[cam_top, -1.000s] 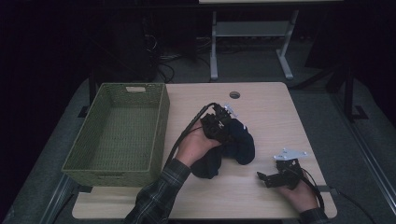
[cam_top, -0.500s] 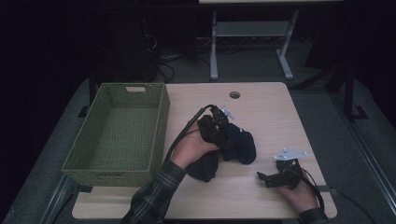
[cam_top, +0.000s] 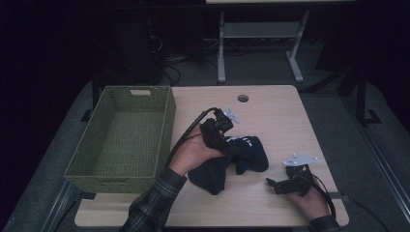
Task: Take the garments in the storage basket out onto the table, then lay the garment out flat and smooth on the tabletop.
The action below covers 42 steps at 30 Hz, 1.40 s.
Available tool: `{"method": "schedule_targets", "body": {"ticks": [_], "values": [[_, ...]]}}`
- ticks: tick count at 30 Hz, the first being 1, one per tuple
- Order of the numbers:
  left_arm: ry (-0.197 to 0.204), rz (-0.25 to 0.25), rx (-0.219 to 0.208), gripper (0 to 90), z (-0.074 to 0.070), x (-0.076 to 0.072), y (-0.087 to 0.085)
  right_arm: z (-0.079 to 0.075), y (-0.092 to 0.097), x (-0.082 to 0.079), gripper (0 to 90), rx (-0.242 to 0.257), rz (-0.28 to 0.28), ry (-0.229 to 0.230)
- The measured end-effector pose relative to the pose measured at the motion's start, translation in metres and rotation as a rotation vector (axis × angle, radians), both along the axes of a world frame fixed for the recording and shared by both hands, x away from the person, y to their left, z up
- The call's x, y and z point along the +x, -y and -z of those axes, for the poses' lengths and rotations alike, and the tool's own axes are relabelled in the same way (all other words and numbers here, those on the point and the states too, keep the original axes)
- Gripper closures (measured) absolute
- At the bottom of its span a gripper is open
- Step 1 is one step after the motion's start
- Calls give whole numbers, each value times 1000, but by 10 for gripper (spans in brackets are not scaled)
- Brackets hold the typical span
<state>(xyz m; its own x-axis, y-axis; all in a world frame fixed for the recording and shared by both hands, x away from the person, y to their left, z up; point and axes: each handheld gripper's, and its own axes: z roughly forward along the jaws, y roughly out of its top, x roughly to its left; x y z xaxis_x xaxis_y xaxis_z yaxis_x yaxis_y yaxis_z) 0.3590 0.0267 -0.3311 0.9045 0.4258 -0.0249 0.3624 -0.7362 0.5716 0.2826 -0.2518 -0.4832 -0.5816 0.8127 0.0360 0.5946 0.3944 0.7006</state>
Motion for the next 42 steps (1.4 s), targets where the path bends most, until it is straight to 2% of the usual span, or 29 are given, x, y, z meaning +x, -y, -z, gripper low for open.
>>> {"method": "schedule_targets", "body": {"ticks": [11, 16, 17, 19, 21, 22, 27, 30, 34, 42], "values": [[21, -10, 17, 169, -5, -11, -15, 0, 0, 0, 7, -1, 5, 0], [19, -16, 8, 233, -4, -20, -26, 0, -1, -2, 9, -5, 25, -2], [23, -18, 7, 242, -3, -22, -28, -1, -1, -3, 41, -6, 26, -6], [27, -25, 3, 257, -2, -26, -31, -5, 0, -6, 187, -4, 9, 5], [24, -28, -6, 273, 0, -29, -36, -6, 0, -7, 201, -11, 6, 6], [24, -30, -11, 285, 1, -31, -38, -7, 1, -7, 228, -6, 1, -6], [25, -39, -24, 286, 6, -41, -46, -14, 2, -10, 316, 21, -17, 0], [20, -37, -24, 285, 10, -47, -50, -19, 3, -11, 377, 70, -33, -5], [11, -35, -23, 281, 15, -51, -53, -22, 2, -11, 435, 89, -66, -12], [3, -24, -10, 279, 27, -62, -58, -25, -1, -5, 486, 134, -113, -41]]}}
